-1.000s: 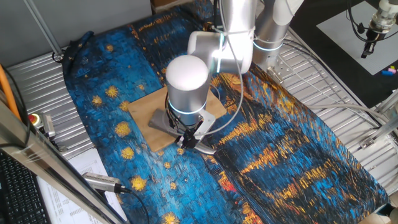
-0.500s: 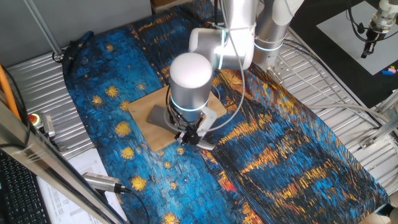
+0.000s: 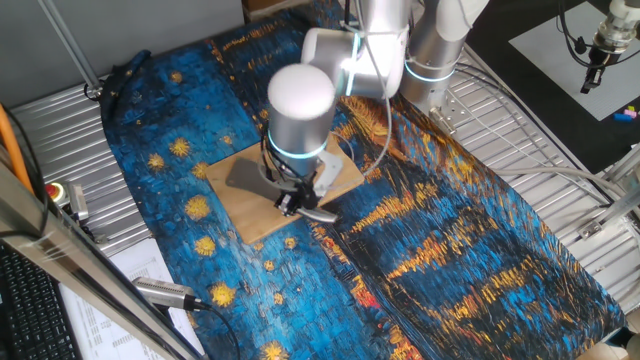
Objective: Put the knife on the cutting board
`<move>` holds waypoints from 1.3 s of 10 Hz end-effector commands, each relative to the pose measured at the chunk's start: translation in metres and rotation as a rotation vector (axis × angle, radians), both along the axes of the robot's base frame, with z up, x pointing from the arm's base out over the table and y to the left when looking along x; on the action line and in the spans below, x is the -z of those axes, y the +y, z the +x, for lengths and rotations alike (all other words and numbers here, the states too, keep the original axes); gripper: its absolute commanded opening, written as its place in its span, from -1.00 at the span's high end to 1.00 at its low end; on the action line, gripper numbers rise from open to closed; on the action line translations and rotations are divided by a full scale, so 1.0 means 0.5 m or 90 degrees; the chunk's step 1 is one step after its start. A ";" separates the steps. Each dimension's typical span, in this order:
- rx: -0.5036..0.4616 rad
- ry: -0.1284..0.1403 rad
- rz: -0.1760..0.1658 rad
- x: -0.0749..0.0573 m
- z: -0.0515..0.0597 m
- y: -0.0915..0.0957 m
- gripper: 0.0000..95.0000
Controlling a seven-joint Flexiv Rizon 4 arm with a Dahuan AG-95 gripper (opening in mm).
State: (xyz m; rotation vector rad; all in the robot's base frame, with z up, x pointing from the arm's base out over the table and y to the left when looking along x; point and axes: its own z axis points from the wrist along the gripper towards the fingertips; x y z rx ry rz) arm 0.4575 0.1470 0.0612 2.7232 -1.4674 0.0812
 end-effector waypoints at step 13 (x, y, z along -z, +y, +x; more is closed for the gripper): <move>-0.126 0.019 0.012 0.028 -0.005 -0.052 1.00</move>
